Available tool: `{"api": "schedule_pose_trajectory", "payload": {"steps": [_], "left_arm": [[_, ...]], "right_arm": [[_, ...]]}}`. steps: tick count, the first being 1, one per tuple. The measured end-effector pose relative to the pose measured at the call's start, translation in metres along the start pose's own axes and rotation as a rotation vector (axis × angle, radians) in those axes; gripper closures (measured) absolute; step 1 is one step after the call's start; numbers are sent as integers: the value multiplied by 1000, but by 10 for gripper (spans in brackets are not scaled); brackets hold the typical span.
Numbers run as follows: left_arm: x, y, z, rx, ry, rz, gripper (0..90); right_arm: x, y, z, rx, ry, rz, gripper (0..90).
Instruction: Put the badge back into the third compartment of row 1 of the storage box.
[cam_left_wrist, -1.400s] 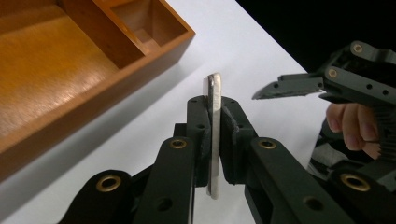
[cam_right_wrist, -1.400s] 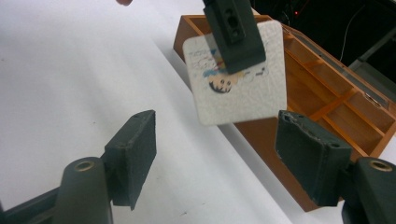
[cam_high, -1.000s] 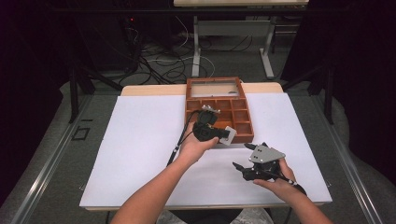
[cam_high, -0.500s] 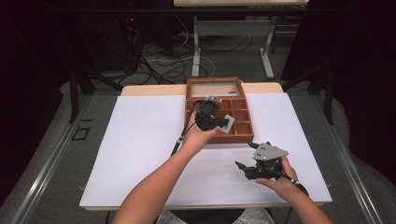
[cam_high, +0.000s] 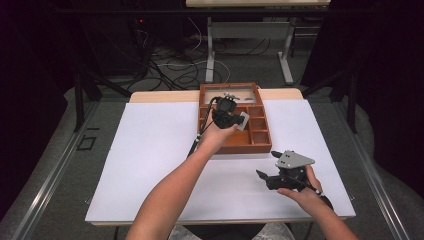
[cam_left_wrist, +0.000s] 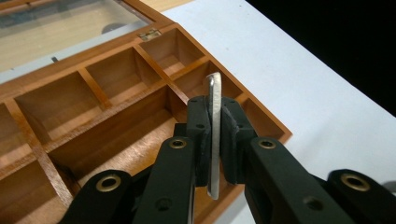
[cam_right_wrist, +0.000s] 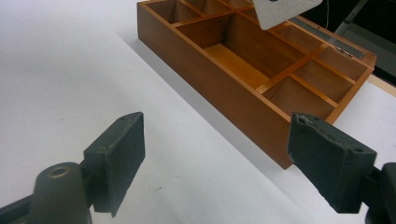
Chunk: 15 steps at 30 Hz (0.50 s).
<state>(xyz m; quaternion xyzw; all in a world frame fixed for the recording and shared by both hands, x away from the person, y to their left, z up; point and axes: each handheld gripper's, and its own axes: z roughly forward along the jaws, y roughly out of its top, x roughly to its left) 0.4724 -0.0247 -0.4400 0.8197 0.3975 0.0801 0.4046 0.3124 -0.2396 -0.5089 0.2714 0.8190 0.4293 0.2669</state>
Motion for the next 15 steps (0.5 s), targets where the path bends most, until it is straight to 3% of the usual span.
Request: {"api": "schedule_pose_trajectory", "payload": {"steps": [12,15], "left_arm": [[10,13,16,-14,39,-17,847],[13,14,22,-32,63,-5,846]], "right_arm": [[-2,-2,-1,6,-6,32,187],[-2,-3,-1,7,-9,28,186]]}}
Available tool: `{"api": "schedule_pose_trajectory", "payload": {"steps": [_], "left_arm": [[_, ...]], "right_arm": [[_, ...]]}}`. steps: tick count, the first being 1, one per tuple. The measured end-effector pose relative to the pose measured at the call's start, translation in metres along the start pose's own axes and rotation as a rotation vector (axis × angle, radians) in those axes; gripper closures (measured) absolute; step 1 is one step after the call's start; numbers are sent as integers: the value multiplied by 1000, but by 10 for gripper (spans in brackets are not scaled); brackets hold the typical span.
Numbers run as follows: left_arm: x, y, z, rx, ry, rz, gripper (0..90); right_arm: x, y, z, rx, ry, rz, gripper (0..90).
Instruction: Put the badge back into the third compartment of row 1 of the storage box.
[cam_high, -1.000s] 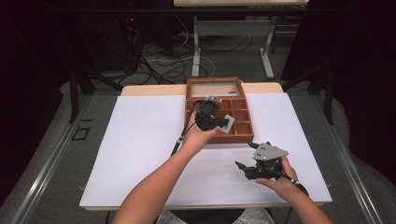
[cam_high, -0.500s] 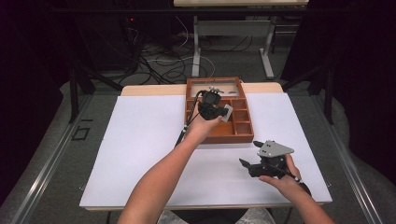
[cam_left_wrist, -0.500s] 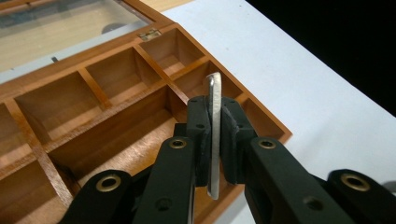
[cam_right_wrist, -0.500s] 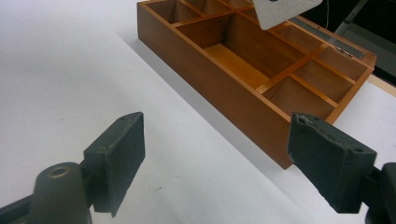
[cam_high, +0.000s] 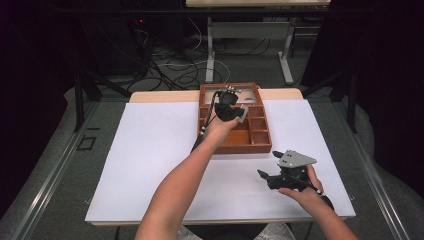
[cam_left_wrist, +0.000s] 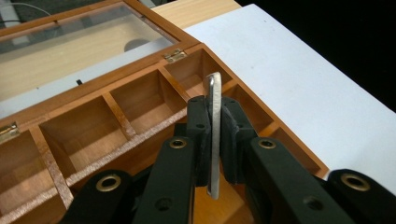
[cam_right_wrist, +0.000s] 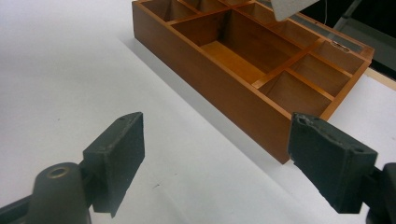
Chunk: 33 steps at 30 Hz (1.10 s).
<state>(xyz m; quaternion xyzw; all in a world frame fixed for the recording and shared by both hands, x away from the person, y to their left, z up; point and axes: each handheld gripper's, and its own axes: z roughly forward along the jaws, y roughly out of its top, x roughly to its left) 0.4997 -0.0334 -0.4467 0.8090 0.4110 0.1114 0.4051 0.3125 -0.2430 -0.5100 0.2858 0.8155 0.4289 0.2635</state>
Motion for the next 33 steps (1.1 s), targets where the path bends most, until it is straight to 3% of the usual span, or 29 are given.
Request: {"api": "schedule_pose_trajectory", "payload": {"steps": [9,16,22,33], "left_arm": [[8,5,13,-9,36,-5,847],[12,5,24,1,71,23,847],[18,3,33,13,103,20,847],[22,1,38,11,134,31,847]], "right_arm": [[-1,-1,-1,-3,-4,12,187],[0,-1,-3,-4,-2,23,187],[0,-1,-2,-5,-4,19,186],[0,-1,-2,-5,7,17,186]]}}
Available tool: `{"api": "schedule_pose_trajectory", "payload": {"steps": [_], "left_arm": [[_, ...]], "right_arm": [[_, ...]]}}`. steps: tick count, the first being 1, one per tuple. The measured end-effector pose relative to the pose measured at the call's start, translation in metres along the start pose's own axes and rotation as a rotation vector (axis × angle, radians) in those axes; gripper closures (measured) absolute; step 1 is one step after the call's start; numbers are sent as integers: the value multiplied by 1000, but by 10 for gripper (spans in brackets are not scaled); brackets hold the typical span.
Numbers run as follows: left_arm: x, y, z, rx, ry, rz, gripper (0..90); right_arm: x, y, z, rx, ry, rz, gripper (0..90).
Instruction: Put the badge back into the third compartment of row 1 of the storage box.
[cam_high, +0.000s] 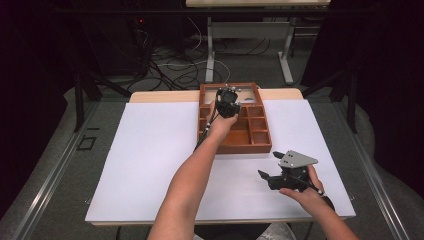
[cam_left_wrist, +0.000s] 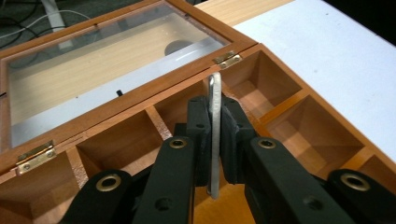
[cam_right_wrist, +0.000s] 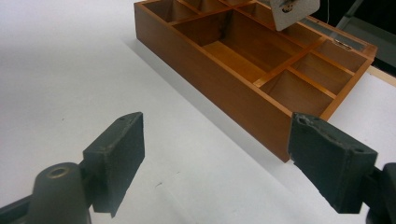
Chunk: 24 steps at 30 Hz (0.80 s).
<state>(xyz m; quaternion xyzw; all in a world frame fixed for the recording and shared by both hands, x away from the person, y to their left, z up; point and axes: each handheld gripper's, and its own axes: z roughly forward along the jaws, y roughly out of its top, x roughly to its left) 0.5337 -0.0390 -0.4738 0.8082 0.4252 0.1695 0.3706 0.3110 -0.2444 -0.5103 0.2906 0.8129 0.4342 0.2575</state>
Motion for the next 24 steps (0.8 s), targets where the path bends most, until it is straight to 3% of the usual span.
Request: {"api": "schedule_pose_trajectory", "payload": {"steps": [9,24], "left_arm": [[4,0,3,10,26,0,846],[0,-2,5,15,17,13,810]], "right_arm": [[0,0,0,2,1,3,187],[-1,0,1,7,11,-4,187]]}}
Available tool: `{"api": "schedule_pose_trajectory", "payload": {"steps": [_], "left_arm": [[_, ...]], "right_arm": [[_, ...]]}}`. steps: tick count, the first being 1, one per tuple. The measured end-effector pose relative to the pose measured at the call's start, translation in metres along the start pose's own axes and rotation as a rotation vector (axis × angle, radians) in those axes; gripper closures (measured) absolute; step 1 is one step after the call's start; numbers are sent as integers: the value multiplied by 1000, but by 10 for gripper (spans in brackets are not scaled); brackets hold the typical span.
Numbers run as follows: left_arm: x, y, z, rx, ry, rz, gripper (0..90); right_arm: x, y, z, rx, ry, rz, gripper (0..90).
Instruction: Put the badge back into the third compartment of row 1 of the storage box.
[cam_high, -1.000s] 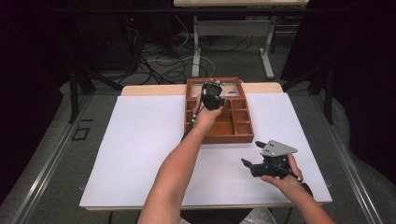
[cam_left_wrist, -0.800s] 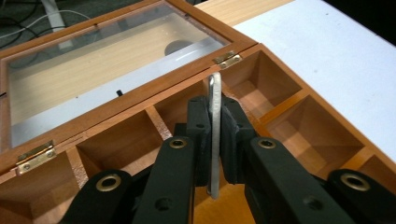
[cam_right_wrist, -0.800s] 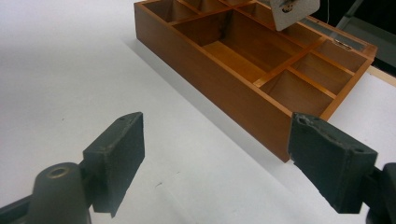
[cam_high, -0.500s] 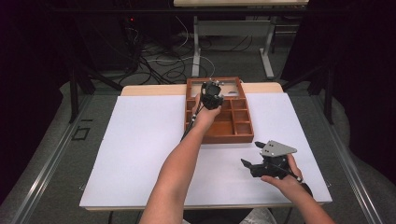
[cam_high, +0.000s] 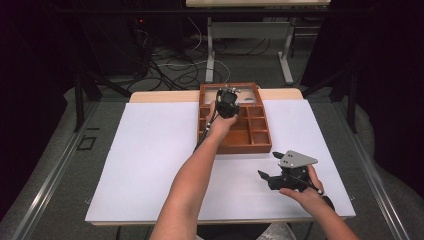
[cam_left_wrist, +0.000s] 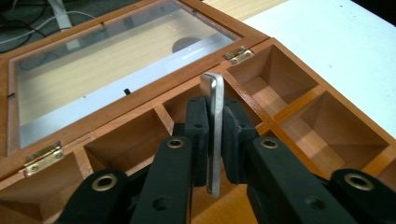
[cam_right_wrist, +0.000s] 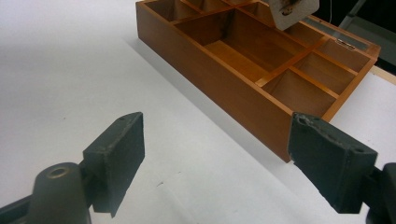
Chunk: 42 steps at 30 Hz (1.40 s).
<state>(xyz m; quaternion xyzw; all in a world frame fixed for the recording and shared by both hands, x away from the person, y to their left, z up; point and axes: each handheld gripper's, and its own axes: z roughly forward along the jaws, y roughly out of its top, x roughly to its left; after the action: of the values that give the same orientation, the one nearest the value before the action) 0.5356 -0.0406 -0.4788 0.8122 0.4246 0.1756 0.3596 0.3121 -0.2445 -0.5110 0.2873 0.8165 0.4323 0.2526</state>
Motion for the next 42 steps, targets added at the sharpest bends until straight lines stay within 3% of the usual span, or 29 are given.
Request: {"api": "schedule_pose_trajectory", "payload": {"steps": [7,12,17,25,42], "left_arm": [[-1,-1,0,0,7,5,760],[-1,-5,-4,-4,-15,10,688],[-1,-11,-11,-11,-31,-16,612],[-2,-19,-33,-28,-74,-20,477],[-6,-41,-91,-104,-159,-29,288]], "right_arm": [[1,0,0,1,4,4,187],[0,0,1,2,-3,2,187],[0,0,1,0,3,1,187],[-1,0,2,1,-6,11,187],[-5,1,1,-22,-6,39,187]]}}
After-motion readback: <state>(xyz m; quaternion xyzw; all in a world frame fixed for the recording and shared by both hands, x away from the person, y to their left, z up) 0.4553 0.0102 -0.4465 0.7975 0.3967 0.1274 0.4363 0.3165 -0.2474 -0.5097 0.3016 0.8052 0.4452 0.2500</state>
